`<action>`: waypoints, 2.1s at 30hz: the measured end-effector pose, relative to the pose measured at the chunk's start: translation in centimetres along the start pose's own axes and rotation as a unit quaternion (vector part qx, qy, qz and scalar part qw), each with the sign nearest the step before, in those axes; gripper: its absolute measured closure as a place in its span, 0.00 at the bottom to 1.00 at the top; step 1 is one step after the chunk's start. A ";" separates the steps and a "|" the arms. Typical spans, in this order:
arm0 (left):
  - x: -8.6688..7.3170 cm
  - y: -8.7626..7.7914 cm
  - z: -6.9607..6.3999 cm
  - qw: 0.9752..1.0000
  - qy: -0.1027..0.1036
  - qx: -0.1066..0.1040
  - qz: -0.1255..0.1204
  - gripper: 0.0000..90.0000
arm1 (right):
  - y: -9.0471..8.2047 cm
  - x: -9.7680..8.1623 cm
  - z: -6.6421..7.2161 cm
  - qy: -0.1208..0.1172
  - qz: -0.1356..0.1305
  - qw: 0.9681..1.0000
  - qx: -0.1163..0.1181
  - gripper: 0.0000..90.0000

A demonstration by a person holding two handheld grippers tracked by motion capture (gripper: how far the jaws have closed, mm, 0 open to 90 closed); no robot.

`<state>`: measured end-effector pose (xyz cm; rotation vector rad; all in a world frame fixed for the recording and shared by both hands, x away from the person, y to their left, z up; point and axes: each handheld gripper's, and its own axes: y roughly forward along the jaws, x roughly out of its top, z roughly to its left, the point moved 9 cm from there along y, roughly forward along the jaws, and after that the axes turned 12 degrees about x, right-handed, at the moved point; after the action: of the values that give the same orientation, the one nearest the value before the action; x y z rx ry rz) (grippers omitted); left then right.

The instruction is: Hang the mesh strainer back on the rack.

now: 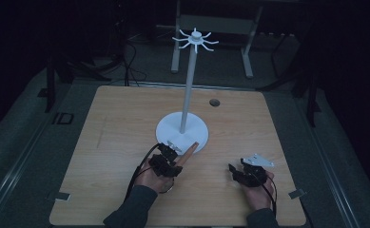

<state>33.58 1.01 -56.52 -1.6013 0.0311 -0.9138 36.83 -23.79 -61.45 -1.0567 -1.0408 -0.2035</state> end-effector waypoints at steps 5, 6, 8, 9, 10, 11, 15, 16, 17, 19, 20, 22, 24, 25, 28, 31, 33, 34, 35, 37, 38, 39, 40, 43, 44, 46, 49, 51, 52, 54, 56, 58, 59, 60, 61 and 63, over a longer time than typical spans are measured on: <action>0.8 -0.8 0.6 0.999 -0.023 0.010 -0.032 0.77 | 0.0 0.0 0.0 0.000 0.000 1.000 0.000 0.46; 0.8 -0.9 0.7 0.999 -0.025 0.011 -0.036 0.77 | 0.0 0.0 0.0 0.000 0.000 1.000 0.000 0.46; 1.0 -1.1 0.9 0.998 -0.031 0.013 -0.046 0.77 | 0.0 0.0 0.0 0.001 0.000 1.000 0.000 0.46; 1.1 -1.3 1.0 0.998 -0.032 0.015 -0.049 0.77 | 0.0 0.0 0.0 0.001 0.000 1.000 -0.001 0.46; 1.2 -1.3 1.1 0.998 -0.034 0.016 -0.054 0.77 | 0.0 0.0 0.0 0.001 0.000 1.000 -0.001 0.46; 1.2 -1.5 1.1 0.998 -0.036 0.018 -0.057 0.77 | 0.0 0.0 0.0 0.001 0.000 1.000 0.000 0.46; 1.5 -1.8 1.4 0.997 -0.042 0.022 -0.069 0.77 | 0.0 0.0 0.0 0.000 0.000 1.000 -0.001 0.46; 1.5 -1.9 1.5 0.996 -0.042 0.022 -0.071 0.77 | 0.0 0.0 0.0 0.000 0.000 1.000 -0.001 0.46; 1.5 -1.9 1.5 0.996 -0.042 0.022 -0.071 0.77 | 0.0 0.0 0.0 0.000 0.000 1.000 -0.001 0.46; 1.7 -2.1 1.6 0.996 -0.045 0.024 -0.076 0.77 | 0.0 0.0 0.0 0.000 0.000 1.000 -0.001 0.46; 1.8 -2.1 1.7 0.996 -0.046 0.025 -0.079 0.77 | 0.0 0.0 0.0 0.000 0.000 1.000 -0.001 0.46; 1.9 -2.3 1.8 0.995 -0.049 0.027 -0.083 0.77 | 0.0 0.0 0.0 0.000 0.000 1.000 0.000 0.46; 2.1 -2.5 1.9 0.994 -0.052 0.029 -0.088 0.77 | 0.0 0.0 0.0 0.000 0.000 1.000 0.000 0.46; 2.1 -2.5 2.0 0.994 -0.052 0.030 -0.090 0.77 | 0.0 0.0 0.0 0.000 0.000 1.000 0.000 0.46; 2.5 -2.8 2.1 0.993 -0.058 0.034 -0.099 0.77 | 0.0 0.0 0.0 0.000 0.000 1.000 -0.001 0.46; 2.8 -3.0 2.3 0.992 -0.061 0.037 -0.107 0.77 | 0.0 0.0 0.0 0.000 0.000 1.000 0.000 0.46; 2.9 -3.2 2.4 0.991 -0.062 0.040 -0.112 0.77 | 0.0 0.0 0.0 0.000 0.001 1.000 -0.001 0.46; 3.0 -3.3 2.4 0.990 -0.065 0.041 -0.117 0.77 | 0.0 0.0 0.0 0.000 0.001 1.000 0.000 0.46; 3.0 -3.3 2.4 0.990 -0.065 0.041 -0.117 0.77 | 0.0 0.0 0.0 0.000 0.001 1.000 0.000 0.46; 3.2 -3.4 2.6 0.989 -0.068 0.044 -0.125 0.77 | 0.0 0.0 0.0 0.000 0.000 1.000 0.000 0.46; 3.2 -3.5 2.6 0.988 -0.070 0.047 -0.128 0.77 | 0.0 0.0 0.0 -0.001 0.000 1.000 -0.001 0.46; 3.3 -3.6 2.7 0.988 -0.071 0.050 -0.131 0.77 | 0.0 0.0 0.0 -0.001 0.000 1.000 -0.001 0.46; 3.3 -3.7 2.8 0.987 -0.072 0.051 -0.134 0.77 | 0.0 0.0 0.0 -0.001 0.000 1.000 -0.001 0.46; 3.4 -3.9 2.9 0.985 -0.076 0.056 -0.141 0.77 | 0.0 0.0 0.0 -0.002 0.000 1.000 -0.001 0.46; 3.4 -3.9 2.9 0.985 -0.077 0.056 -0.144 0.77 | 0.0 0.0 0.0 -0.002 0.000 1.000 -0.001 0.46; 3.5 -4.0 2.9 0.984 -0.079 0.058 -0.147 0.77 | 0.0 0.0 0.0 -0.002 0.000 1.000 -0.001 0.46; 3.6 -4.1 3.0 0.983 -0.082 0.058 -0.154 0.77 | 0.0 0.0 0.0 -0.003 0.000 1.000 -0.002 0.46; 3.7 -4.3 3.1 0.982 -0.086 0.058 -0.160 0.77 | 0.0 0.0 0.0 -0.002 0.000 1.000 -0.002 0.46; 3.8 -4.4 3.1 0.981 -0.088 0.058 -0.163 0.77 | 0.0 0.0 0.0 -0.002 0.000 1.000 -0.002 0.46; 3.9 -4.6 3.2 0.980 -0.090 0.060 -0.168 0.77 | 0.0 0.0 0.0 -0.002 0.000 1.000 -0.002 0.46; 4.1 -4.8 3.3 0.979 -0.093 0.060 -0.173 0.77 | 0.0 0.0 0.0 -0.002 0.000 1.000 -0.002 0.46; 4.2 -5.0 3.4 0.977 -0.095 0.060 -0.179 0.77 | 0.0 0.0 0.0 -0.001 0.000 1.000 -0.002 0.46; 4.2 -5.1 3.5 0.977 -0.096 0.060 -0.182 0.77 | 0.0 0.0 0.0 -0.001 0.000 1.000 -0.002 0.46; 4.3 -5.2 3.5 0.976 -0.097 0.061 -0.186 0.77 | 0.0 0.0 0.0 -0.001 0.000 1.000 -0.002 0.46; 4.4 -5.2 3.5 0.975 -0.099 0.061 -0.189 0.77 | 0.0 0.0 0.0 -0.002 0.001 1.000 -0.002 0.46; 4.5 -5.4 3.6 0.973 -0.102 0.062 -0.196 0.77 | 0.0 0.0 0.0 -0.002 0.000 1.000 -0.002 0.46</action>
<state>36.21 3.19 -49.42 -1.6037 -0.4921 -1.0223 36.79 -23.78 -61.44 -1.0618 -1.0434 -0.2037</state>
